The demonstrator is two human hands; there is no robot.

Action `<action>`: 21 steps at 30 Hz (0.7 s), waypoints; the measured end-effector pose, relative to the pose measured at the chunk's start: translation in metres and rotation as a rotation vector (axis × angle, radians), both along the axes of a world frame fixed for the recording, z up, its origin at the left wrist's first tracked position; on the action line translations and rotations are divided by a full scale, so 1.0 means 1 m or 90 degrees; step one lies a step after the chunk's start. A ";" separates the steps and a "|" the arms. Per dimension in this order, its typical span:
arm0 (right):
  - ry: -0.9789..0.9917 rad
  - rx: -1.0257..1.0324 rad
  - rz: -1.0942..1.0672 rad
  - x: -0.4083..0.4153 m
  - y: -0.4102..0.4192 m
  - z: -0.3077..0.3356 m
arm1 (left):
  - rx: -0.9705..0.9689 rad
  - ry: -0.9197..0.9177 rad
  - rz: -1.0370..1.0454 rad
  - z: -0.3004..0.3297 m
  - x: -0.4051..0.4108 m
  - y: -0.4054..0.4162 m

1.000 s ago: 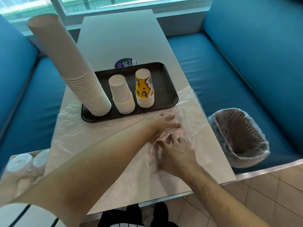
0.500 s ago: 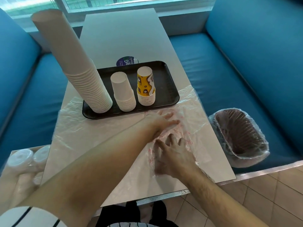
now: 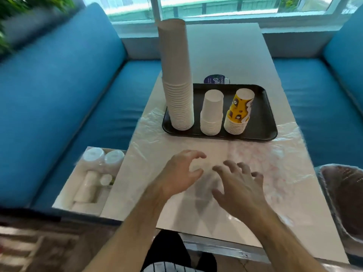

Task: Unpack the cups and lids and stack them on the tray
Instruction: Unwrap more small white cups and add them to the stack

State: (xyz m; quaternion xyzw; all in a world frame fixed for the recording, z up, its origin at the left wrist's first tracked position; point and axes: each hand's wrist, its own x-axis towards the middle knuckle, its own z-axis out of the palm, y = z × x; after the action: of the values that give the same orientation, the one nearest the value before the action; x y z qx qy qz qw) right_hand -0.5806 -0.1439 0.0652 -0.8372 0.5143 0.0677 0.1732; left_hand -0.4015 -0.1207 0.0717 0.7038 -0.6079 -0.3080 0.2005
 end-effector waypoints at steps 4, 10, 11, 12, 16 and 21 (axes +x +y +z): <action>-0.073 0.008 0.081 0.052 0.006 0.005 | -0.013 0.052 0.148 -0.006 0.041 0.043; -0.145 -0.010 0.172 0.123 0.015 -0.004 | -0.052 0.096 0.319 -0.024 0.110 0.091; -0.156 -0.013 0.191 0.137 0.018 -0.006 | -0.051 0.103 0.340 -0.028 0.123 0.099; -0.168 -0.010 0.210 0.154 0.023 -0.009 | -0.047 0.102 0.361 -0.032 0.139 0.108; -0.221 -0.011 0.268 0.212 0.045 -0.024 | -0.015 0.088 0.451 -0.051 0.194 0.137; -0.224 -0.029 0.362 0.288 0.072 -0.051 | 0.082 0.040 0.539 -0.088 0.276 0.166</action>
State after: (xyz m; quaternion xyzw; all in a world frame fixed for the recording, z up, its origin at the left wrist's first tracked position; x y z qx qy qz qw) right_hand -0.2927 -0.0715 0.0144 -0.9498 0.2234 -0.0442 0.2146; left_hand -0.1252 0.0451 -0.0160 0.8926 -0.2387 -0.2570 0.2833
